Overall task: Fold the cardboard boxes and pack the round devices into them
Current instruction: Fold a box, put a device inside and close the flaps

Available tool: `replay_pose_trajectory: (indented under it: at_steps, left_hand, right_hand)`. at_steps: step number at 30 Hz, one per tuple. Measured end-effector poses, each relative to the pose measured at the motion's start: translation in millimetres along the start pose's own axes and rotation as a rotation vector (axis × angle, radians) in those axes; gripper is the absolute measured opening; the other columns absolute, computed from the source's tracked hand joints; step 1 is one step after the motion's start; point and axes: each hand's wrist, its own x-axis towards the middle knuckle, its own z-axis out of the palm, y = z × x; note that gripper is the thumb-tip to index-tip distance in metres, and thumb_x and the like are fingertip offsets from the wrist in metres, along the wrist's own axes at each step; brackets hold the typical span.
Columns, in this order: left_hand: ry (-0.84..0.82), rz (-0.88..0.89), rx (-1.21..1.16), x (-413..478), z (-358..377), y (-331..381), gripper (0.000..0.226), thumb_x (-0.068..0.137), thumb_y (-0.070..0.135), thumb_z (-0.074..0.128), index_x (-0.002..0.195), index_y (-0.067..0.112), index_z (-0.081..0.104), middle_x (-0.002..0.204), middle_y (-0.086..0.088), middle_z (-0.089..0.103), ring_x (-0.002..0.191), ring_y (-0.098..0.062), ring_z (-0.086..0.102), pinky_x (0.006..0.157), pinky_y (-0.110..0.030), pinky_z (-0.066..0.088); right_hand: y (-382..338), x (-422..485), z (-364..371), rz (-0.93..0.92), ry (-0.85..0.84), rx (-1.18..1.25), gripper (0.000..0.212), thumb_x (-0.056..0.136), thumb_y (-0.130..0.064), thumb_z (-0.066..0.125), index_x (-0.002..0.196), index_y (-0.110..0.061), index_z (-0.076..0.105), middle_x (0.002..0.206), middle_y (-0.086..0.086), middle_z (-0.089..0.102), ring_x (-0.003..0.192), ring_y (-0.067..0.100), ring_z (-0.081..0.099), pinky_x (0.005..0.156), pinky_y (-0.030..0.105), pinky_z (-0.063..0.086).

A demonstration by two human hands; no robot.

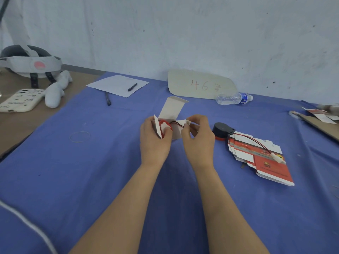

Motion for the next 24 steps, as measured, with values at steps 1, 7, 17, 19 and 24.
replay_pose_trajectory:
  at_steps: [1,7,17,19,24]
  left_hand:
    - [-0.008,-0.038,-0.047,0.5,-0.5,0.4,0.014,0.088,0.017,0.06,0.097,0.023,0.052,0.099,0.009,0.052,0.095,-0.022,0.061,0.078,-0.039,0.054]
    - [0.039,-0.126,-0.098,3.1,-2.6,-0.1,0.025,0.088,0.019,0.061,0.083,0.036,0.043,0.094,0.014,0.055,0.084,-0.001,0.055,0.064,-0.017,0.043]
    - [0.064,-0.124,-0.092,3.4,-1.1,1.9,0.027,0.091,0.023,0.059,0.081,0.039,0.04,0.092,0.016,0.051,0.082,0.001,0.053,0.061,-0.016,0.042]
    - [0.077,-0.104,-0.085,2.5,-0.8,2.5,0.026,0.091,0.023,0.058,0.081,0.039,0.04,0.092,0.016,0.051,0.082,0.001,0.052,0.063,-0.017,0.043]
    - [0.08,-0.033,-0.043,1.6,-1.8,3.0,0.028,0.089,0.02,0.06,0.081,0.038,0.041,0.092,0.015,0.05,0.084,0.0,0.051,0.066,-0.017,0.043]
  right_hand:
    - [-0.4,-0.7,0.5,-0.024,-0.022,-0.016,0.017,0.091,-0.01,0.056,0.106,-0.019,0.057,0.101,-0.01,0.059,0.091,-0.002,0.059,0.076,0.008,0.045]
    - [5.6,2.0,1.3,-0.003,0.011,-0.105,0.019,0.093,-0.007,0.053,0.105,-0.008,0.069,0.114,-0.006,0.052,0.095,0.004,0.053,0.079,0.0,0.037]
    - [21.8,14.8,-7.4,0.453,-0.02,-0.002,0.022,0.097,-0.012,0.05,0.115,-0.01,0.061,0.102,0.003,0.069,0.099,0.017,0.064,0.08,0.024,0.048]
    - [24.2,14.8,-8.3,0.461,-0.088,-0.076,0.018,0.096,-0.013,0.048,0.1,-0.015,0.065,0.098,0.0,0.071,0.088,0.015,0.062,0.071,0.025,0.047]
    - [25.9,17.5,-15.4,0.455,-0.171,-0.202,0.016,0.094,-0.017,0.054,0.096,-0.019,0.069,0.085,-0.01,0.064,0.07,0.005,0.051,0.055,0.018,0.038]
